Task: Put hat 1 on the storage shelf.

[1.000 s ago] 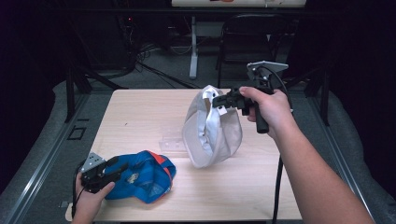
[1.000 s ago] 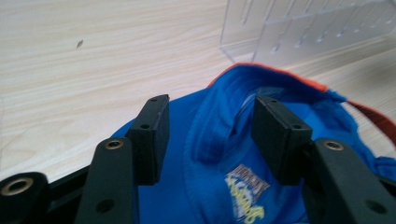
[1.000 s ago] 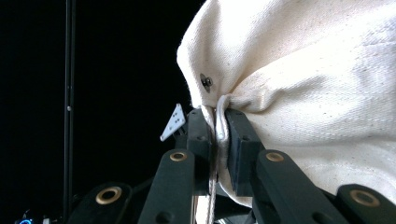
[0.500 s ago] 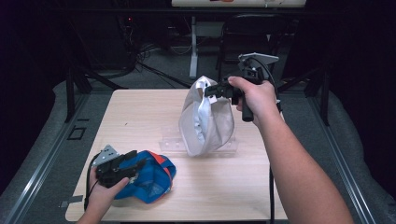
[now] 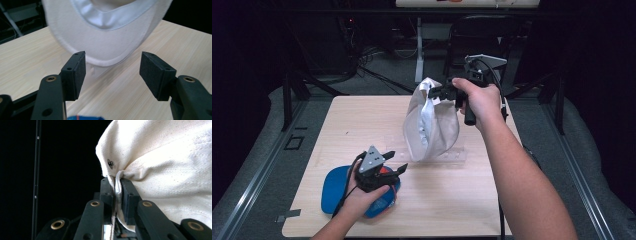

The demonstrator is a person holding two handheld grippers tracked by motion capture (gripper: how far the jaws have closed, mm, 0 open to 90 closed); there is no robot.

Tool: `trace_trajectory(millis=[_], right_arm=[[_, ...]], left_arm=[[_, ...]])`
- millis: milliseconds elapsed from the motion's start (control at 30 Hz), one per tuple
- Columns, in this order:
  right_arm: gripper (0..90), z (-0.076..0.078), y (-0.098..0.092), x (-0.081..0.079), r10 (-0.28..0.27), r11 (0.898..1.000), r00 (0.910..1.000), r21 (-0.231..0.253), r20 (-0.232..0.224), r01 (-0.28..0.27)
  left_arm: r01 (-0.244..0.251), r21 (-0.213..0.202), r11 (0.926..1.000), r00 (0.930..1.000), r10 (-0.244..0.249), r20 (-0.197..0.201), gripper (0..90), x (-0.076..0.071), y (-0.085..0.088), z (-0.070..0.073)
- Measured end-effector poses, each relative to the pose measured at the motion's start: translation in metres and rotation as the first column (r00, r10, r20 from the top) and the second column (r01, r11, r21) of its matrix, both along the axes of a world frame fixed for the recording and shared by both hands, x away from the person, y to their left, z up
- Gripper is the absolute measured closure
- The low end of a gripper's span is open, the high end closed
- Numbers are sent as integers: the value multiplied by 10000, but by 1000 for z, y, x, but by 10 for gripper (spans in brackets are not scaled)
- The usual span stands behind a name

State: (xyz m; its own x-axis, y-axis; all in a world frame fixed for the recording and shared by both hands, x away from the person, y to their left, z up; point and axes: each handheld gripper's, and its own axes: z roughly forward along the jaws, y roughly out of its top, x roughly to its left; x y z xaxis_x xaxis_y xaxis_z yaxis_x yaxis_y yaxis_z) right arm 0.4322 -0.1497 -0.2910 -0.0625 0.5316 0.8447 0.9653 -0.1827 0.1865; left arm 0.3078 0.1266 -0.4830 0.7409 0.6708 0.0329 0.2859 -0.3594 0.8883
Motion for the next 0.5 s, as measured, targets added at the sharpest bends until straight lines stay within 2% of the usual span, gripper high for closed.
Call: trace_trajectory(millis=[67,133,167,200,233,300,367,400,500], right_arm=[[813,0,1,0,55,10000,10000,-3,-20,-55],[812,0,2,0,28,10000,10000,-11,-24,-28],[812,0,2,0,28,10000,10000,-11,-24,-28],[812,1,3,0,42,10000,10000,-24,-16,-42],[812,1,3,0,42,10000,10000,-24,-16,-42],[812,2,4,-1,34,10000,10000,-3,48,-34],[812,2,5,-2,100,9999,9999,-26,70,-100],[812,3,5,-2,100,10000,9999,-3,57,-100],[811,3,7,-3,142,9999,9999,-18,89,-142]], left_arm=[[63,84,9999,10000,-63,5,382,1,-6,0],[124,335,9994,9999,-126,85,379,2,-23,-1],[124,335,9994,9999,-126,85,379,2,-23,-1],[144,536,9985,9996,-156,217,380,3,-36,-2],[144,536,9985,9996,-156,217,388,3,-36,-2],[3,1053,9944,9998,-23,184,415,5,-49,-4],[-71,1405,9901,9999,55,117,481,7,-54,-5],[-42,1422,9898,10000,37,39,538,8,-55,-6],[-170,1597,9870,9998,149,143,670,9,-54,-6]])
